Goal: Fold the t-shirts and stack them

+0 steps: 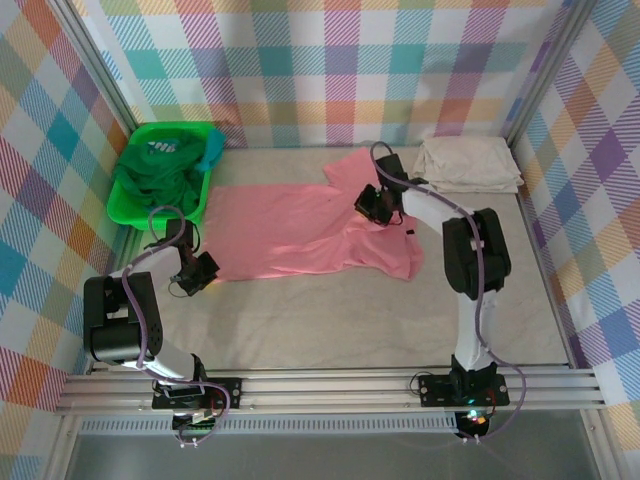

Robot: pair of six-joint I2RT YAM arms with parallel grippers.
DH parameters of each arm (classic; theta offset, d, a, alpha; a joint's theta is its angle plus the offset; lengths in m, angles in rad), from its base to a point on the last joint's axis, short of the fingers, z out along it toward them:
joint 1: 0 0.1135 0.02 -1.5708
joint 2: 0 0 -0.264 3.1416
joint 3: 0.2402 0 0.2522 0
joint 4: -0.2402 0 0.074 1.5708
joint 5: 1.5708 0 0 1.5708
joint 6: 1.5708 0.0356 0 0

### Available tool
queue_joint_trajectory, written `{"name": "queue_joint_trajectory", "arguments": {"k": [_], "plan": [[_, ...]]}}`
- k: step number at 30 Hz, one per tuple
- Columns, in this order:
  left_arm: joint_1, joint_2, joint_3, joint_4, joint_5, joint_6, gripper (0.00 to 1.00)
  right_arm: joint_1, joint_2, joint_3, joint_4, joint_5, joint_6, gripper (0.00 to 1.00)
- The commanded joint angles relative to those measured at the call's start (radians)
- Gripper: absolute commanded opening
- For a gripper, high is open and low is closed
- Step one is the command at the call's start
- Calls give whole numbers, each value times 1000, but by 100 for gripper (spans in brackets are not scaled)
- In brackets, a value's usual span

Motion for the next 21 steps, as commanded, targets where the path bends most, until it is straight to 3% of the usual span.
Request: {"name": "queue_joint_trajectory", "arguments": {"k": [1,2,3,5,10,12,15,21], "plan": [[0,23,-35,-1,42,12,0,20,57,149,-147,10,-85,9],[0,28,-35,0,45,12,0,20,72,194,-188,19,-97,27],[0,31,-34,1,48,12,0,21,80,217,-205,23,-105,38],[0,32,-37,5,51,10,0,23,70,231,-221,32,-125,44],[0,28,-33,-1,52,13,0,22,-82,150,-265,49,-198,50],[0,20,-30,-6,50,15,0,16,-225,-6,-231,71,-206,57],[0,10,-24,-12,43,15,0,-32,-431,-270,-188,57,-175,59],[1,7,-20,-15,60,15,0,-175,-631,-590,-231,-5,-208,64]]}}
